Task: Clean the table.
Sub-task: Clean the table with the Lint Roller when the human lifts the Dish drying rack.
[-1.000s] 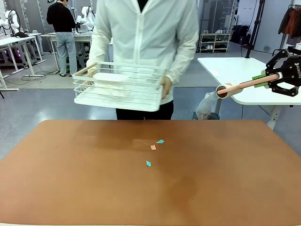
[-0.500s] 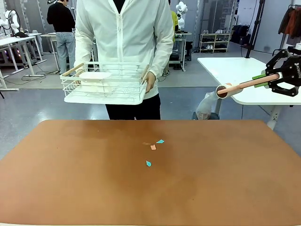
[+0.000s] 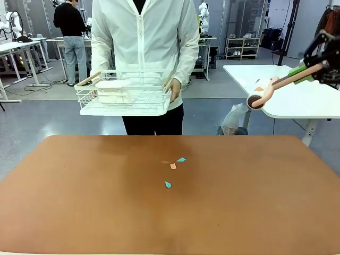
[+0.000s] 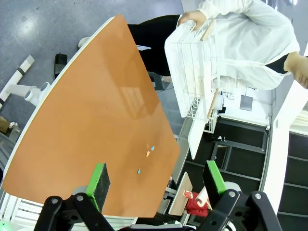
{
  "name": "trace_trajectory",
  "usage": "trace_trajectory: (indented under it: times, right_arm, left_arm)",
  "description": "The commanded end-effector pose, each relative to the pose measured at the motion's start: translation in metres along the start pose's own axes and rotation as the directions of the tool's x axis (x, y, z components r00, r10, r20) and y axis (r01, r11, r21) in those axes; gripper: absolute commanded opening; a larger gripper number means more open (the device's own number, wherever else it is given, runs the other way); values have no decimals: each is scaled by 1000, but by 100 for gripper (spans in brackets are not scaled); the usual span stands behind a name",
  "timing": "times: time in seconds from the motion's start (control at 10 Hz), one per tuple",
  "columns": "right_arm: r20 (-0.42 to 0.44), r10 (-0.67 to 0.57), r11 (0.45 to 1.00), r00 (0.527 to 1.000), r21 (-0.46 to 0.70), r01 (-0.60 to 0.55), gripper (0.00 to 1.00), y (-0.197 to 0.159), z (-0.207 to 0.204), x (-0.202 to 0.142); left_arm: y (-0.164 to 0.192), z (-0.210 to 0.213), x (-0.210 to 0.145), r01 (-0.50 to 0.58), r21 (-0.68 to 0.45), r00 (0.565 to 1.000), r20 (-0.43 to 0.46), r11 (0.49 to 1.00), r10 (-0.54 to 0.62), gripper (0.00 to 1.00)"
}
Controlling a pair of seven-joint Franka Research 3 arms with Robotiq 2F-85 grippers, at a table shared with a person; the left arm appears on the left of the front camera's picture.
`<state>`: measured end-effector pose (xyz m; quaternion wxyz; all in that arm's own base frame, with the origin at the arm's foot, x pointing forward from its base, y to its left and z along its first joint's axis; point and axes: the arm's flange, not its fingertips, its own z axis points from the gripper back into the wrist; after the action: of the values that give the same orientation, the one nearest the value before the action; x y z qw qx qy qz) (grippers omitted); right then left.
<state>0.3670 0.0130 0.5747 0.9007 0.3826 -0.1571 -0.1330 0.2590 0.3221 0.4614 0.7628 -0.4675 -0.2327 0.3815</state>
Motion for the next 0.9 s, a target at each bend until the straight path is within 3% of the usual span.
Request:
trace_trajectory:
  times: [0.0, 0.1, 0.2, 0.3, 0.5, 0.6, 0.8]
  right_arm:
    - [-223, 199, 976, 954, -44, -213, 21, 25, -30, 56]
    - [-308, 274, 935, 911, -137, -327, 21, 20, -71, 71]
    - [-375, 210, 964, 903, -74, -255, 21, 5, -104, 72]
    - [-387, 203, 974, 899, -15, -226, 21, -20, -125, 62]
    - [-298, 165, 986, 940, 10, -169, 21, -61, -157, 27]
    - [-310, 141, 989, 940, 10, -145, 21, -73, -168, 14]
    - [-183, 186, 982, 965, 54, -179, 21, -68, -154, 12]
  left_arm:
    - [1, 3, 2, 14, -23, 1000, -4, 1000, -14, 100]
    - [1, 3, 2, 14, -23, 1000, -4, 1000, -14, 100]
    - [1, 3, 2, 14, -23, 1000, -4, 1000, -14, 100]
    - [1, 3, 2, 14, -23, 1000, -4, 1000, -14, 100]
    - [1, 3, 2, 14, -23, 1000, -4, 1000, -14, 100]
    - [1, 3, 2, 14, -23, 1000, -4, 1000, -14, 100]
    - [1, 3, 2, 14, -23, 1000, -4, 1000, -14, 100]
